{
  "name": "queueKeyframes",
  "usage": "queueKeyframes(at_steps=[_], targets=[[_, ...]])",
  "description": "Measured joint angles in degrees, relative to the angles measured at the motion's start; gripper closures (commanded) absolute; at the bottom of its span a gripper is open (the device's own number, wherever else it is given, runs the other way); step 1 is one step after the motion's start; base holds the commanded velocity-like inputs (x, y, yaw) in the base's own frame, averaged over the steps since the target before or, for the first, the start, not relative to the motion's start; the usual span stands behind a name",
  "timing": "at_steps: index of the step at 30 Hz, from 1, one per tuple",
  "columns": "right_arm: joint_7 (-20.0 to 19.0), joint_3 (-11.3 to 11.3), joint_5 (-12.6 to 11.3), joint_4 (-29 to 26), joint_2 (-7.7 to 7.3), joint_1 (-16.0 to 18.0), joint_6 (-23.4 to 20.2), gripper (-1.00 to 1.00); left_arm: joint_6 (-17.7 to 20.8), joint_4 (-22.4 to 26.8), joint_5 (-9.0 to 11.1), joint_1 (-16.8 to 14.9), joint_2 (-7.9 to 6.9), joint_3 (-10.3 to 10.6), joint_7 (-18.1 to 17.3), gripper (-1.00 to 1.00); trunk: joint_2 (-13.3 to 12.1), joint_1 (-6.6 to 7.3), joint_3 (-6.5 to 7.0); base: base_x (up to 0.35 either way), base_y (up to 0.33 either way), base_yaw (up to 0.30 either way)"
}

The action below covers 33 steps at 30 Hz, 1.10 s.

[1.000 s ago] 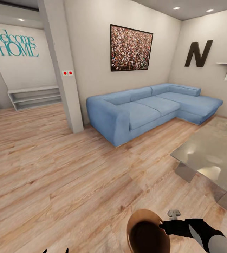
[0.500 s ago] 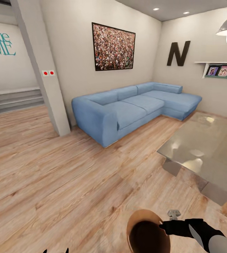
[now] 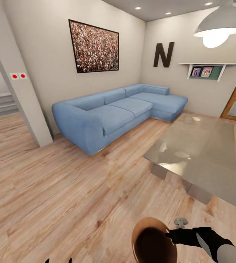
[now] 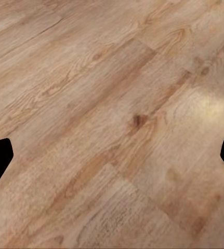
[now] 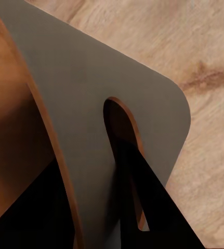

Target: Put the three can of soda from the living room inside the tash can in the kitchen.

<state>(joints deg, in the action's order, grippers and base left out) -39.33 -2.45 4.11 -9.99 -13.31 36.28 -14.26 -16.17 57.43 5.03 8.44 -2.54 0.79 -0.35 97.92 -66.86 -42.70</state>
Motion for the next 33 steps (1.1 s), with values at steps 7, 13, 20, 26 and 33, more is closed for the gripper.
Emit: queueKeyframes(at_steps=[7,13,20,26,33], targets=[[-0.06,-0.13,-0.1,-0.01,0.03,0.0,-0.02,1.0,-0.01,-0.09,-0.01,0.0,0.04,-0.24,0.06,-1.0,0.0,0.0,-0.21,0.007,-0.146,-0.24],[-0.05,0.11,0.05,0.02,0.03,-0.02,0.0,1.0,0.0,-0.12,0.18,0.0,0.04,-0.31,0.08,-1.0,0.0,0.0,-0.39,0.001,-0.158,-0.24],[0.0,-0.04,-0.05,0.0,0.03,-0.01,-0.03,1.0,-0.04,-0.08,0.18,0.0,0.05,-0.43,0.01,-1.0,0.0,0.0,-0.6,0.0,0.029,-0.24],[0.0,0.01,-0.02,0.01,0.03,-0.01,0.02,1.0,-0.05,-0.07,-0.05,0.0,0.06,-0.04,0.05,-1.0,0.0,0.0,-0.79,0.0,-0.183,-0.239],[0.06,-0.02,0.0,0.0,0.03,-0.03,0.07,1.0,-0.01,-0.04,-0.1,0.0,0.08,0.07,0.15,-1.0,0.0,0.0,-1.0,0.0,-0.264,-0.239]])
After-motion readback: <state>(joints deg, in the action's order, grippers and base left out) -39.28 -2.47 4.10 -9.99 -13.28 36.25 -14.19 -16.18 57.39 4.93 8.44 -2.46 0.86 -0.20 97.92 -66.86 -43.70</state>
